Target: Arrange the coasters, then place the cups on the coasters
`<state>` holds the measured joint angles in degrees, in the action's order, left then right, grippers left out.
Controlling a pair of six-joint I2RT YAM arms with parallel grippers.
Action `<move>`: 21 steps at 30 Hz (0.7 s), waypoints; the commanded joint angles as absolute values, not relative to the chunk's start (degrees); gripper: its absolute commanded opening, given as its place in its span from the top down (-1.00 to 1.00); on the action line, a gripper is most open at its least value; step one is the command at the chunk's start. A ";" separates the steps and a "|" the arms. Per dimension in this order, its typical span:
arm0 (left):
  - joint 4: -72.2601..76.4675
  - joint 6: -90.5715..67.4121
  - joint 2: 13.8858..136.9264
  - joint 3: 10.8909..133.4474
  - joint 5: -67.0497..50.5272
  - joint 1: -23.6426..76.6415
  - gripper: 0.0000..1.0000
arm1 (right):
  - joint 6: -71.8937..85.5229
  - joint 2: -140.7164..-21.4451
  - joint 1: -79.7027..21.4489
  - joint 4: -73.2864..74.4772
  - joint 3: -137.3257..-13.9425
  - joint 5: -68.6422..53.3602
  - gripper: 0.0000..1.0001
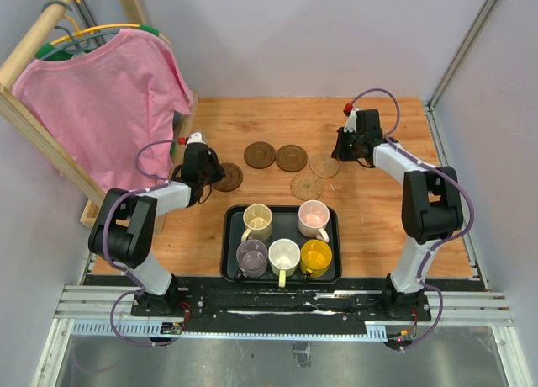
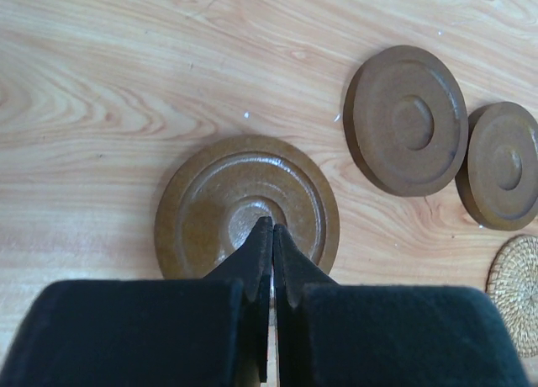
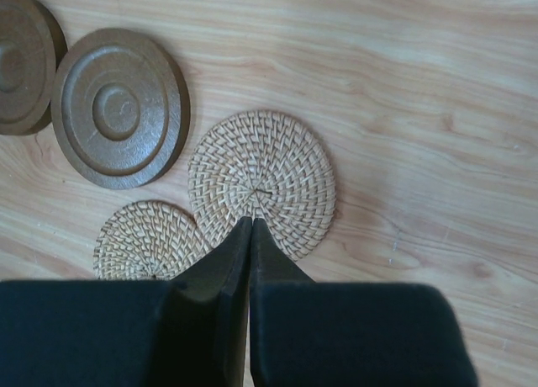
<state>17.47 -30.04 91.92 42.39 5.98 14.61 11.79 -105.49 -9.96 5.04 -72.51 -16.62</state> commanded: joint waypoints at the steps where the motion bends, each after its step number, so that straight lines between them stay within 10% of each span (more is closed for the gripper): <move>1: 16.65 -29.01 94.29 45.24 4.97 14.11 0.99 | 11.36 -106.61 -9.44 7.00 -73.81 -19.57 0.99; 21: 16.88 -29.79 93.45 43.18 4.05 13.98 0.99 | 4.62 -119.16 -17.24 14.76 -90.82 -25.09 0.99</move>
